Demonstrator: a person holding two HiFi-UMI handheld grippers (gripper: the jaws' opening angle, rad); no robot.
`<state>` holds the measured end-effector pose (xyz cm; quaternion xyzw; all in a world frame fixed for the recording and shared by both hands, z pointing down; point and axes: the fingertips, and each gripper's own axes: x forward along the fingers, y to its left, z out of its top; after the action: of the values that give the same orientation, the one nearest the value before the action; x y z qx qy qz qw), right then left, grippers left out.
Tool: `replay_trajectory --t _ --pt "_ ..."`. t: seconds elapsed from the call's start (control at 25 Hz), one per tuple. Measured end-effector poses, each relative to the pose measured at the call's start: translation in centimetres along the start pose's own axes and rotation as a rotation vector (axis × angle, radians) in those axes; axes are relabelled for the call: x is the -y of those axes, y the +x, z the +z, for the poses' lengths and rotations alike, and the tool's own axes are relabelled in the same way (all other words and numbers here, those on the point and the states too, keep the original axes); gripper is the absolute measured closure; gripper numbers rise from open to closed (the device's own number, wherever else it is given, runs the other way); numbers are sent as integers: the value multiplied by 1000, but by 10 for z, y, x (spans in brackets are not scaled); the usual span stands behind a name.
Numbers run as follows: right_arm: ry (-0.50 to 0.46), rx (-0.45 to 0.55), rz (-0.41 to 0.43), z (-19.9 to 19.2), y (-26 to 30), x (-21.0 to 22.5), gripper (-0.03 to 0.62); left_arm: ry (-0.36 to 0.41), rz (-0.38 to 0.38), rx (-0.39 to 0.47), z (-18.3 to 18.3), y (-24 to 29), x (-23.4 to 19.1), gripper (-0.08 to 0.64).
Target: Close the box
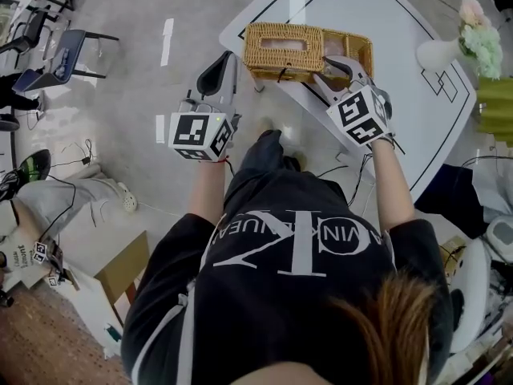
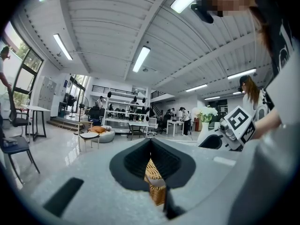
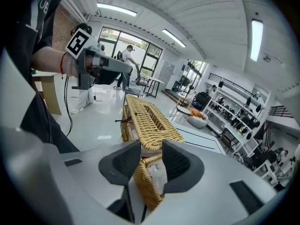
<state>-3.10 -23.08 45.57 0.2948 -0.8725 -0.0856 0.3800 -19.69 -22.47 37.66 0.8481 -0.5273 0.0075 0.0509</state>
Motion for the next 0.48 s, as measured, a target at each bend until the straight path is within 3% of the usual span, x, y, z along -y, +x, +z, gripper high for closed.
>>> replay_trajectory --t 0.48 --pt "-48 -31 3 -4 4 -8 446 -4 12 -9 -2 -3 -6 549"
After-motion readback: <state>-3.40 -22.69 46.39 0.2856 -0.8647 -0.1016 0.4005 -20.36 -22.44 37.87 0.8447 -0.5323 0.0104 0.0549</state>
